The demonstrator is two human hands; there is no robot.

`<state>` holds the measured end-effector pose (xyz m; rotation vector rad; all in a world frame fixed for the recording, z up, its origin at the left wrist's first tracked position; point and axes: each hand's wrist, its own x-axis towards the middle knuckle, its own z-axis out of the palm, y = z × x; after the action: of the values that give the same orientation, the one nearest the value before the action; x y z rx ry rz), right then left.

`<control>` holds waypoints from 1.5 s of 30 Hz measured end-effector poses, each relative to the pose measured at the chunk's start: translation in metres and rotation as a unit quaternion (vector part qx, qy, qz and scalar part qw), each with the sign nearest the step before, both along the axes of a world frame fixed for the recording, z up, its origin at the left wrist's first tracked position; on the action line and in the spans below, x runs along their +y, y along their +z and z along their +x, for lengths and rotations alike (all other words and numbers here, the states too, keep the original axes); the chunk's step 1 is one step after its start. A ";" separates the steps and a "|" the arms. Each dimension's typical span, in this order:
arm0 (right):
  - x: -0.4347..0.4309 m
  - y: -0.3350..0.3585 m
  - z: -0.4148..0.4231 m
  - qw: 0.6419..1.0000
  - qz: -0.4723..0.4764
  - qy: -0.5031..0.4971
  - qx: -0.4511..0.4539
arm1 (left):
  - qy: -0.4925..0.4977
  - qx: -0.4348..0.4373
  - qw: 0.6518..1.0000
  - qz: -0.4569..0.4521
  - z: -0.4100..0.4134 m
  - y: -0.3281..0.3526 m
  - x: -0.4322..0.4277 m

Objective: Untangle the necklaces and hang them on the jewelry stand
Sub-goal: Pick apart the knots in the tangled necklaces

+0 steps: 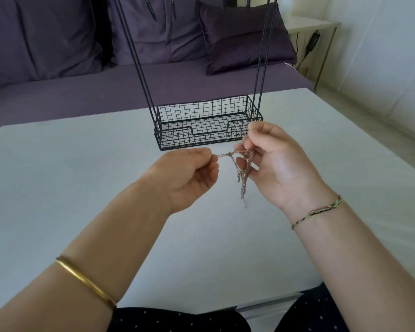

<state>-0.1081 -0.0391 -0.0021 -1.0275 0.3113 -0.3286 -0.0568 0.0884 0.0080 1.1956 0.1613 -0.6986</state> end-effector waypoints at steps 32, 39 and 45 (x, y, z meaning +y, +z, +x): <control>0.009 -0.005 -0.002 0.855 -0.518 -0.001 0.009 | 0.069 -0.136 0.984 0.095 0.003 0.004 0.000; 0.013 -0.004 -0.002 0.921 -0.389 0.004 -0.019 | 0.040 -0.167 0.969 0.179 0.001 0.006 -0.002; 0.011 -0.004 0.000 0.970 -0.240 -0.011 0.021 | -0.016 -0.067 0.993 0.093 0.002 0.004 0.007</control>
<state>-0.1081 -0.0279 -0.0064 -1.5097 0.2869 -0.4128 -0.0551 0.0955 0.0118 1.4222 0.0976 -0.6396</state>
